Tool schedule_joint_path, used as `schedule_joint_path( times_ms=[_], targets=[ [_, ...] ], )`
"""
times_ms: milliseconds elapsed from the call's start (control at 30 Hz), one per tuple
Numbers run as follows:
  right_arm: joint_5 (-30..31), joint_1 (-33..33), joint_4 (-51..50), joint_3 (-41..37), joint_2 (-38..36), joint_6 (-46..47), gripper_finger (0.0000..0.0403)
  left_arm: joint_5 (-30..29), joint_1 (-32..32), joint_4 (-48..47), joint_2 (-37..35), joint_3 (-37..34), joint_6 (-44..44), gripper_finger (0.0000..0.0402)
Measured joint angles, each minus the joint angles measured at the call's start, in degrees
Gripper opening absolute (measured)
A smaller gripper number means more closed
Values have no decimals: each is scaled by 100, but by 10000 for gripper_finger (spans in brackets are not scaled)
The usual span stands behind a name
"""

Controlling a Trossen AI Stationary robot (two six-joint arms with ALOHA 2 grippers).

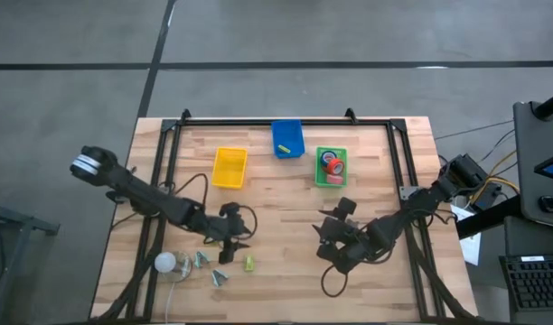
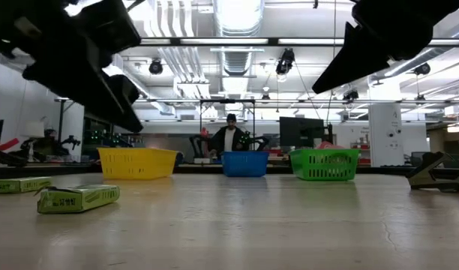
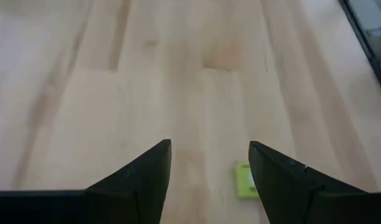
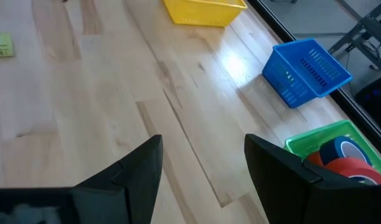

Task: Pick and place Stapler, Stapler remover, tape
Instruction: Put the bottom green staple box into the blue basket

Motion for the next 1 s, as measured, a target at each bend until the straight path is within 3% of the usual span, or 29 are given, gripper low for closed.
schedule_joint_path(
  times_ms=[267, 500, 667, 1000],
  targets=[
    [0, 0, 117, -106, 0, 50, 221, -433, -679, 608, 504, 76, -99, 225],
    [0, 0, 154, -142, 0, 147, 221, -884, -1142, 844, 951, 206, -465, 283],
    [0, 0, 167, -157, 0, 203, 221, -949, -1191, 820, 1254, 226, -756, 317],
    [0, 0, 224, -172, 0, 214, 221, -583, -1195, 799, 1634, 226, -1265, 321]
  ],
)
